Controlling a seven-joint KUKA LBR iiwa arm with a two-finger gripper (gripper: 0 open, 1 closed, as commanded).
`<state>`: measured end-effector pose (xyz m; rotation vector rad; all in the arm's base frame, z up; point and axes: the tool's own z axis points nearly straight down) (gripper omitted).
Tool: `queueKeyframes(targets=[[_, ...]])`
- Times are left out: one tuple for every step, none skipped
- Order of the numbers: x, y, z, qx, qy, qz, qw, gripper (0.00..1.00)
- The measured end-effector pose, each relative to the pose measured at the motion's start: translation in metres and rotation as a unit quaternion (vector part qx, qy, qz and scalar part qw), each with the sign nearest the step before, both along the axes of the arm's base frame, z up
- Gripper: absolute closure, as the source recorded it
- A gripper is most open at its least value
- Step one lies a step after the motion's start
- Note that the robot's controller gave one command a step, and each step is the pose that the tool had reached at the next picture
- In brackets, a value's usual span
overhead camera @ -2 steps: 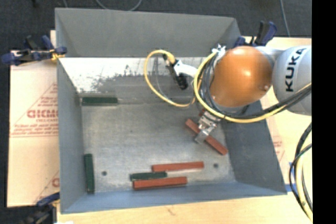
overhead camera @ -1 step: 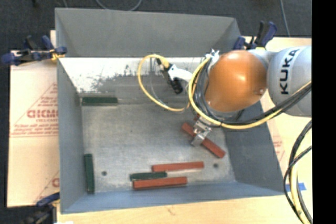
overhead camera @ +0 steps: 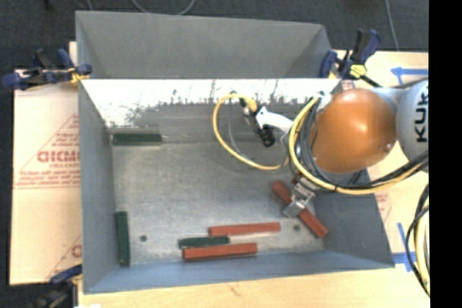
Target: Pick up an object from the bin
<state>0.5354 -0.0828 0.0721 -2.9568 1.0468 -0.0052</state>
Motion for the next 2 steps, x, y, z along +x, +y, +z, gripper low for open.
queueKeyframes(targets=[[-0.0497, -0.0466, 0.0051, 0.006, -0.0180, 0.013, 0.9997, 1.00], [-0.0487, -0.0457, 0.0043, 0.004, -0.0153, 0.016, 0.9998, 1.00]])
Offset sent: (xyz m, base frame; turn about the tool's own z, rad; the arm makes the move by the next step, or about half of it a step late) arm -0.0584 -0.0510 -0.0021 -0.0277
